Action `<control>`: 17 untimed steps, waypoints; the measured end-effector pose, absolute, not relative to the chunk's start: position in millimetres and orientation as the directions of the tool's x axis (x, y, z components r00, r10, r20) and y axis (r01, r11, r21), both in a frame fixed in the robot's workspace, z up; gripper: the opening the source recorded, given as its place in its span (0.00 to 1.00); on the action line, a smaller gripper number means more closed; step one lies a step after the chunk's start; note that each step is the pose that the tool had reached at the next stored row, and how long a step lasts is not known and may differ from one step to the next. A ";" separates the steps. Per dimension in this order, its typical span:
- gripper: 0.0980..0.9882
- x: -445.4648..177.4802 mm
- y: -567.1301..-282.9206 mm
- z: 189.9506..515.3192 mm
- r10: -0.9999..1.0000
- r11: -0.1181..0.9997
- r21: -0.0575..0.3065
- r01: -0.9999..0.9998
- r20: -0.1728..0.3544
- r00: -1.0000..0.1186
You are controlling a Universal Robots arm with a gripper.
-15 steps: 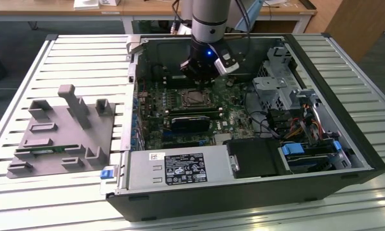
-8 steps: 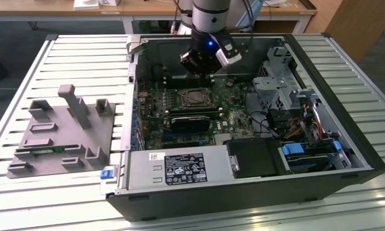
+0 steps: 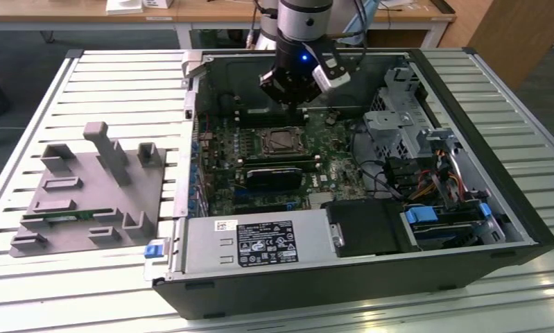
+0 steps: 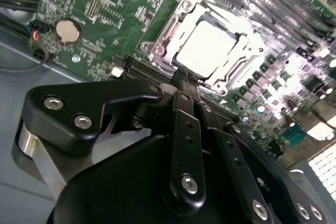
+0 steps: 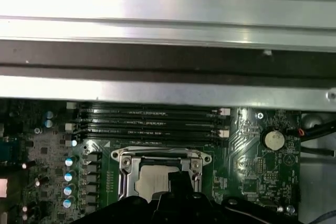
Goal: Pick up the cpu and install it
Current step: 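Install the second cpu locking lever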
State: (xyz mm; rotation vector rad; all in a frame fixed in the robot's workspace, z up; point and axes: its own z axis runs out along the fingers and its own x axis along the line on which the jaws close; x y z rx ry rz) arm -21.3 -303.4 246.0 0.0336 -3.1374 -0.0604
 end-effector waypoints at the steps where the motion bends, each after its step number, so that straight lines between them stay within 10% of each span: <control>1: 0.01 -21.3 -306.3 246.1 -0.021 0.999 0.039 -0.021 0.003 -1.000; 17: 0.01 -21.3 -331.8 238.4 -0.019 0.999 0.037 -0.019 0.007 -1.000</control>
